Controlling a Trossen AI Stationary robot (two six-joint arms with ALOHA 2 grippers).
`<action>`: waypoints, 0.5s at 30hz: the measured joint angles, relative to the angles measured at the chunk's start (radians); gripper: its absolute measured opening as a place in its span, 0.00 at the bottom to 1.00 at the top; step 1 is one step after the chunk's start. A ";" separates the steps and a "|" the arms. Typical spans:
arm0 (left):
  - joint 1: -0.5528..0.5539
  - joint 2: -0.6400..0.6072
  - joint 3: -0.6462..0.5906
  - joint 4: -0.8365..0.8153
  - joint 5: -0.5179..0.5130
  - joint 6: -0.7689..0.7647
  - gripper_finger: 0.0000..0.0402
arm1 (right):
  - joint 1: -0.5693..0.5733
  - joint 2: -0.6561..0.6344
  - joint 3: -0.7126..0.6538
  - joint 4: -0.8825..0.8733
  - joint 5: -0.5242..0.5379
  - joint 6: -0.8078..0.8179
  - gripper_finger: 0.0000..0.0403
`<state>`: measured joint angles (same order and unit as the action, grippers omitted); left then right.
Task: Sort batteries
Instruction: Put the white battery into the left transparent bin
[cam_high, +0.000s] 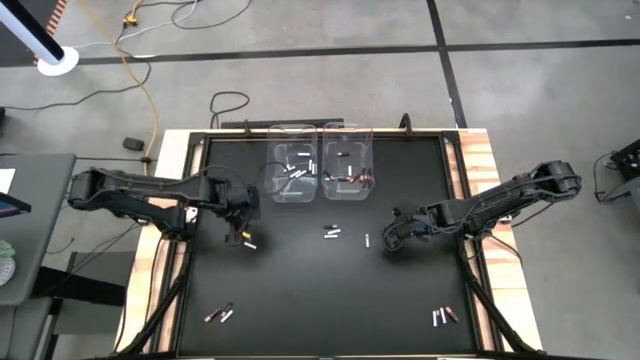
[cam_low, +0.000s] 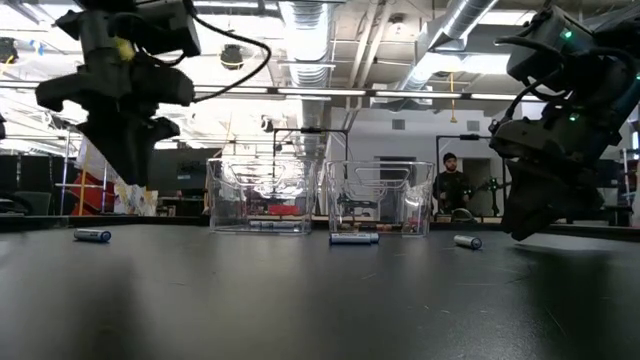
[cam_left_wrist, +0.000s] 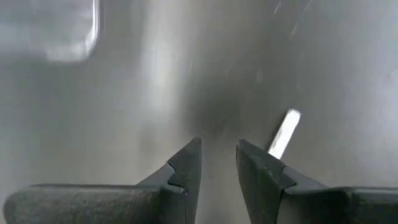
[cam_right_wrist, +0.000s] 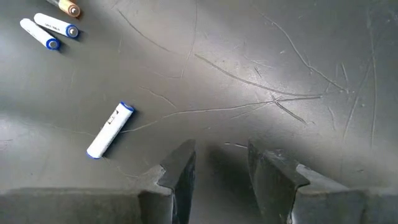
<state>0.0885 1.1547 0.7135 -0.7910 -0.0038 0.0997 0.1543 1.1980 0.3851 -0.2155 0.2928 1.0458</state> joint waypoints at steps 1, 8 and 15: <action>-0.006 0.007 0.002 0.005 0.001 0.016 0.23 | 0.000 0.000 0.000 0.001 0.000 0.000 0.41; -0.050 0.071 0.000 0.007 0.068 0.034 0.23 | -0.014 0.000 0.000 0.000 0.000 0.027 0.41; -0.122 0.154 0.000 0.052 0.074 0.057 0.23 | -0.038 0.000 0.000 0.000 0.000 0.027 0.41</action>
<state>-0.0336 1.3083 0.7136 -0.7394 0.0704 0.1570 0.1162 1.1980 0.3855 -0.2153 0.2928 1.0729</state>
